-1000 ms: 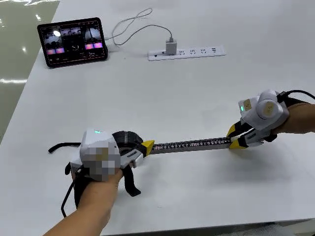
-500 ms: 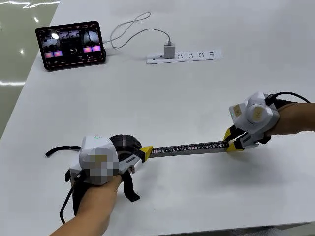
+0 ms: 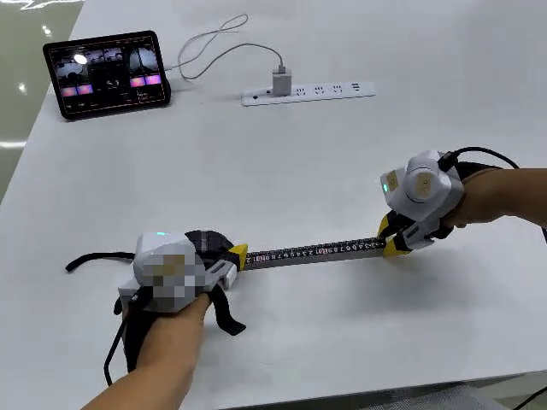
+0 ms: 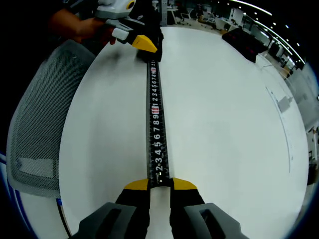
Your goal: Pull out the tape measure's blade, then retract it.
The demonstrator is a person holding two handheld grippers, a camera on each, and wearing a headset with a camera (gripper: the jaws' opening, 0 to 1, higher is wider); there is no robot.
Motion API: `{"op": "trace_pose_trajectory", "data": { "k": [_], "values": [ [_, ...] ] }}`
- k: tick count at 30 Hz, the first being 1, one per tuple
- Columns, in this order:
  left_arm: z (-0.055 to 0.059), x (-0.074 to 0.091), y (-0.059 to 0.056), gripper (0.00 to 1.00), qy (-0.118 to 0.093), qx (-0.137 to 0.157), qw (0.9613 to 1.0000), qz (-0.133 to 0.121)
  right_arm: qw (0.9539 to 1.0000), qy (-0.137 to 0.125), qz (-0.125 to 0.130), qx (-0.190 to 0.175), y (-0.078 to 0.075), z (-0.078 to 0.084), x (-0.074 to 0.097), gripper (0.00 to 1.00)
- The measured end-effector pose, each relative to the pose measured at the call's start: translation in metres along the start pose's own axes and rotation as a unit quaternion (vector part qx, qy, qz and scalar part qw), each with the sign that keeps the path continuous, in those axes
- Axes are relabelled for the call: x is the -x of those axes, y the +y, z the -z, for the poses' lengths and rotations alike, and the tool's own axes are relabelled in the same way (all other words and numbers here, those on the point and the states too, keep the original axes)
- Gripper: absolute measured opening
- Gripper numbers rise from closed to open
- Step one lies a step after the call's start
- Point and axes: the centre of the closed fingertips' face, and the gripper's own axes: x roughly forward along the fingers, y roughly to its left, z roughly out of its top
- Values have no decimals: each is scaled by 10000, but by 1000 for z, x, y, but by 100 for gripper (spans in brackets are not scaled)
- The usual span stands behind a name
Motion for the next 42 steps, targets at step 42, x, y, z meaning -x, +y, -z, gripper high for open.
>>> {"op": "trace_pose_trajectory", "data": {
  "k": [42],
  "values": [
    [3,-2,2,61,354,-93,9993,38,9995,32,160,-280,-1,-3,-3,9]
  ]
}}
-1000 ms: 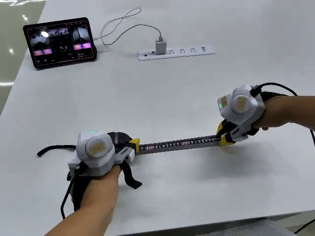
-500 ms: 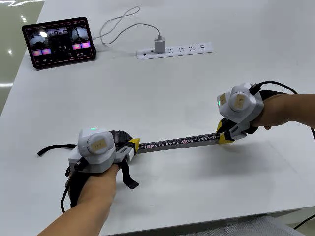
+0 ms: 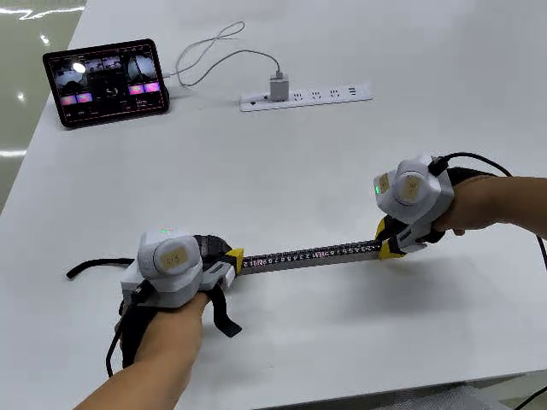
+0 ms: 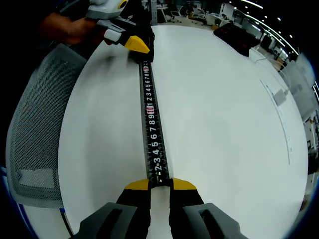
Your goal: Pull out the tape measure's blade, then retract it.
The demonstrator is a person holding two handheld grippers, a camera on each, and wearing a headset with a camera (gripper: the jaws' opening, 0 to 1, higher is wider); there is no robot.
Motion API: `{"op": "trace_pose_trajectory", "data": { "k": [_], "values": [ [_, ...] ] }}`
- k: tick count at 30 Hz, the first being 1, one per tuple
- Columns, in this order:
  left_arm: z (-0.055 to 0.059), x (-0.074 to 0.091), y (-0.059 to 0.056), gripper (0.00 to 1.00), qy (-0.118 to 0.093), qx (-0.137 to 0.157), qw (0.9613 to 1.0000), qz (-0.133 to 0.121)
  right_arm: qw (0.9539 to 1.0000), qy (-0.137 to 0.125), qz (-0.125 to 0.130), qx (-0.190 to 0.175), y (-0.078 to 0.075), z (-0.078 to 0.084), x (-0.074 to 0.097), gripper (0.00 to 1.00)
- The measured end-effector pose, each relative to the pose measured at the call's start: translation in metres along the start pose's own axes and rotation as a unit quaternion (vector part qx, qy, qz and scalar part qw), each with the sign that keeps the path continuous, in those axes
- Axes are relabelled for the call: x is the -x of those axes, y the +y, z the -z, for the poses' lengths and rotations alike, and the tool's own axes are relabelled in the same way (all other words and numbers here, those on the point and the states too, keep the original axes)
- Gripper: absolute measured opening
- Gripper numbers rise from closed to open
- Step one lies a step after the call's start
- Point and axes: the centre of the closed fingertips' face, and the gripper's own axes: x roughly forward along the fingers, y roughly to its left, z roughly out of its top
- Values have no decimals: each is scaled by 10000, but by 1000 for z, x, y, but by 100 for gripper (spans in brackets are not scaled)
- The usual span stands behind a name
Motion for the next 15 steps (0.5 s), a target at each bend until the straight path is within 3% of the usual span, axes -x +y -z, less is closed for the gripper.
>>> {"op": "trace_pose_trajectory", "data": {
  "k": [15],
  "values": [
    [1,1,-1,62,19,10,10000,68,10000,-19,-27,68,2,-6,-1,9]
  ]
}}
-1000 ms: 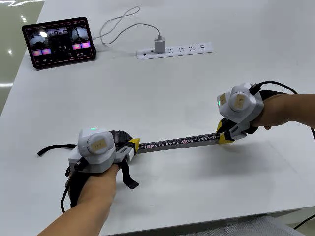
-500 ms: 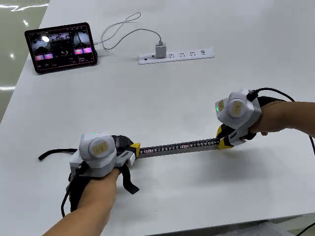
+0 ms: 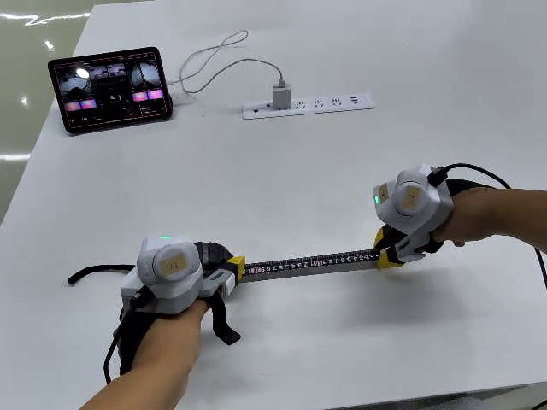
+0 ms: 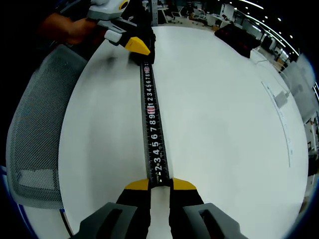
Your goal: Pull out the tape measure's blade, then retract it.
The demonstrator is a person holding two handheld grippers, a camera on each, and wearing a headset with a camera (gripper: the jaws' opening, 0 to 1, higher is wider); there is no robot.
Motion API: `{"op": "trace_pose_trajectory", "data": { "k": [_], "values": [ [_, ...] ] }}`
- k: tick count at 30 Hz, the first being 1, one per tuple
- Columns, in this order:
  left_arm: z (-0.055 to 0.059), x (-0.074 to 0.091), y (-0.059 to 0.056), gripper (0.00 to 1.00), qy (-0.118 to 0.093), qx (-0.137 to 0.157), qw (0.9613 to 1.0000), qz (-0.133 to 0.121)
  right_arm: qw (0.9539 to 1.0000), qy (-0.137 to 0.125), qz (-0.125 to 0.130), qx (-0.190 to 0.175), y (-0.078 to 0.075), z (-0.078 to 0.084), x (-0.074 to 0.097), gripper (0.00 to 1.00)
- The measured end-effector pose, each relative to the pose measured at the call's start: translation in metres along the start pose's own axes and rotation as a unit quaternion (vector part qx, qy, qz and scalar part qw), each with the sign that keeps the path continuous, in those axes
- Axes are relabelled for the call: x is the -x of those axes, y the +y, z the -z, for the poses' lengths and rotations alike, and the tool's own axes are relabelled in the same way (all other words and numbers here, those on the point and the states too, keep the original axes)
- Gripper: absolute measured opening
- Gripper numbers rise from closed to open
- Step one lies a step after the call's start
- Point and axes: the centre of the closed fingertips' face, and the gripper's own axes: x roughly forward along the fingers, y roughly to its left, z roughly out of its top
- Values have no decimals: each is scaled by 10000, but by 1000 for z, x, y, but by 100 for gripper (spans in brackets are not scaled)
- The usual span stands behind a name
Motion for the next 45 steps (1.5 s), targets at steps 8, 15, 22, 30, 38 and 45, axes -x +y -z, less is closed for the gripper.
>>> {"op": "trace_pose_trajectory", "data": {
  "k": [8,15,22,30,38,45],
  "values": [
    [0,0,0,62,7,7,10000,-3,9998,162,14,-123,-1,-2,-2,10],
    [0,0,0,62,30,19,10000,11,9997,216,13,-126,-2,-3,-3,10],
    [0,0,0,62,29,16,10000,7,9997,170,6,-149,-5,-5,-6,9],
    [0,-1,0,62,36,14,10000,11,9997,129,-10,-183,-2,-11,-7,9],
    [0,-1,0,62,28,6,10000,16,9998,110,-29,-174,-2,-15,-8,9],
    [0,-1,0,62,20,1,10000,13,9997,111,-41,-196,-1,-17,-9,9]
  ]
}}
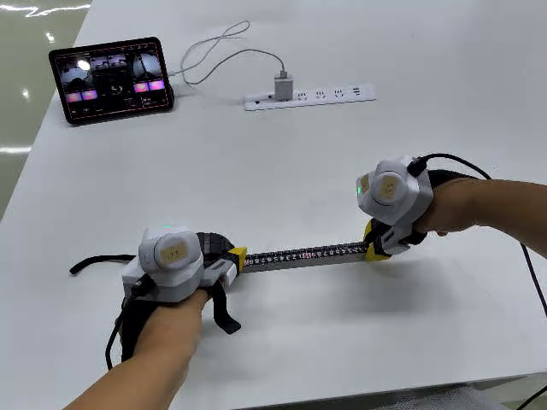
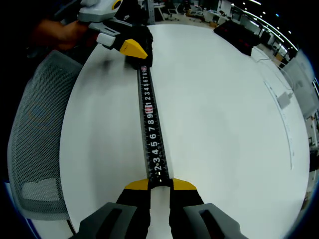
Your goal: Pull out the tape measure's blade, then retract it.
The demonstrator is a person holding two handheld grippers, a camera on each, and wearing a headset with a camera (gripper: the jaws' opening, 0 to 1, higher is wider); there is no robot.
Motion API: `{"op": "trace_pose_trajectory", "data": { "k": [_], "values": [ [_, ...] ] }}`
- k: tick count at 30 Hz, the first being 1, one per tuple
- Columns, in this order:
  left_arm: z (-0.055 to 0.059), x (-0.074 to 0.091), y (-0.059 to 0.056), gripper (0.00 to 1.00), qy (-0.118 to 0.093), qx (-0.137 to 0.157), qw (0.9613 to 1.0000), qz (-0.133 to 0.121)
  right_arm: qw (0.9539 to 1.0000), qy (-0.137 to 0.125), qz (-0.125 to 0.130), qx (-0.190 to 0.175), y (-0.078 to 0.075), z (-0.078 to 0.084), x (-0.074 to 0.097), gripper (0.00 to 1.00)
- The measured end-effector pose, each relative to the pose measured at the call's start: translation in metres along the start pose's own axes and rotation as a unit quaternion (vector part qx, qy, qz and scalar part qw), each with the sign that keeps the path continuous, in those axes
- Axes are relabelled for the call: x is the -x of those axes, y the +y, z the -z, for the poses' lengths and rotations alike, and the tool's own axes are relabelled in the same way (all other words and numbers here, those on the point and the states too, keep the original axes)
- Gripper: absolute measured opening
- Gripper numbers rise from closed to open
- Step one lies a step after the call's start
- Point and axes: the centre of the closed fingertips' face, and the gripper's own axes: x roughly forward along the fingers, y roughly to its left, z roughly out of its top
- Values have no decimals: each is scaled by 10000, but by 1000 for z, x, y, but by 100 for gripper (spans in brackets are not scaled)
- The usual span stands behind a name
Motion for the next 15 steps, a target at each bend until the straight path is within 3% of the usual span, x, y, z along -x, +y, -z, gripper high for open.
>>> {"op": "trace_pose_trajectory", "data": {
  "k": [15],
  "values": [
    [0,1,0,62,-14,4,10000,-20,10000,-31,-21,-3,1,-6,-2,10]
  ]
}}
